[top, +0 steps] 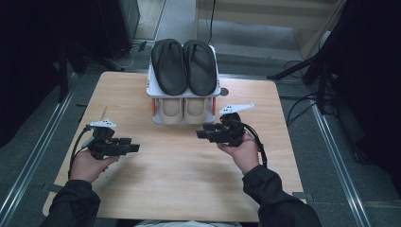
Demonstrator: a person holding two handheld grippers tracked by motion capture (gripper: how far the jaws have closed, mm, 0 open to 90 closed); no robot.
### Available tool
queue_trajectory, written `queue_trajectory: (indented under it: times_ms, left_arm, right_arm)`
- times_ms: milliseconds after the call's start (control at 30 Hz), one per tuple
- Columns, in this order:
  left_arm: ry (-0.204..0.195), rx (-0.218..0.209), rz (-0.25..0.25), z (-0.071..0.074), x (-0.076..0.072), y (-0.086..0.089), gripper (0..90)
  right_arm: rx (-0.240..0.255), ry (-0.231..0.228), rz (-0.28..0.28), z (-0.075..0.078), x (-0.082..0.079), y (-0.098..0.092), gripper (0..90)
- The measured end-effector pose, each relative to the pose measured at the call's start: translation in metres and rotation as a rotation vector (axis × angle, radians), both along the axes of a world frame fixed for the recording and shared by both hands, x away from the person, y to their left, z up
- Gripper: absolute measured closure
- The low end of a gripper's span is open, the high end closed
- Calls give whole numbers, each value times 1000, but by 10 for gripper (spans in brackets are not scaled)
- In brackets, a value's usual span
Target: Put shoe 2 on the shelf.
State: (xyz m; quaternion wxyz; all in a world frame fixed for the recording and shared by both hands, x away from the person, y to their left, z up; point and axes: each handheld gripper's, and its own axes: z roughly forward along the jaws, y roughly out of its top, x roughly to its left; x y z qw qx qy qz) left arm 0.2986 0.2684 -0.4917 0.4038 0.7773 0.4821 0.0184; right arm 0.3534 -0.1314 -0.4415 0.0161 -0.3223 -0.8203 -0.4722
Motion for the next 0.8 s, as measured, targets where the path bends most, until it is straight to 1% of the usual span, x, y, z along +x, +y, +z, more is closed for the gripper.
queue_trajectory:
  times_ms: [233,300,433,533,600,667,733,800]
  left_arm:
    - [-2,0,0,0,0,-1,437]
    - [-2,0,-3,0,0,-1,436]
    - [-4,0,-2,0,0,-2,432]
    - [-5,0,-8,0,0,-3,427]
    - [-5,-2,-9,1,0,-4,423]
    - [-4,-4,-11,1,-1,-3,420]
    - [-4,-6,-10,1,0,-3,419]
    - [-3,-5,0,1,0,-3,431]
  right_arm:
    - [8,-11,-5,-13,-6,-12,546]
    - [11,-22,-10,-17,-9,-16,546]
    - [4,-33,-10,-22,-12,-22,545]
    - [14,-42,-20,-26,-13,-27,544]
    - [0,-41,-28,-29,-12,-29,538]
    - [-16,-49,-41,-30,-13,-33,531]
    - [-4,-63,-61,-32,-12,-39,515]
    - [12,-51,-79,-32,-10,-43,492]
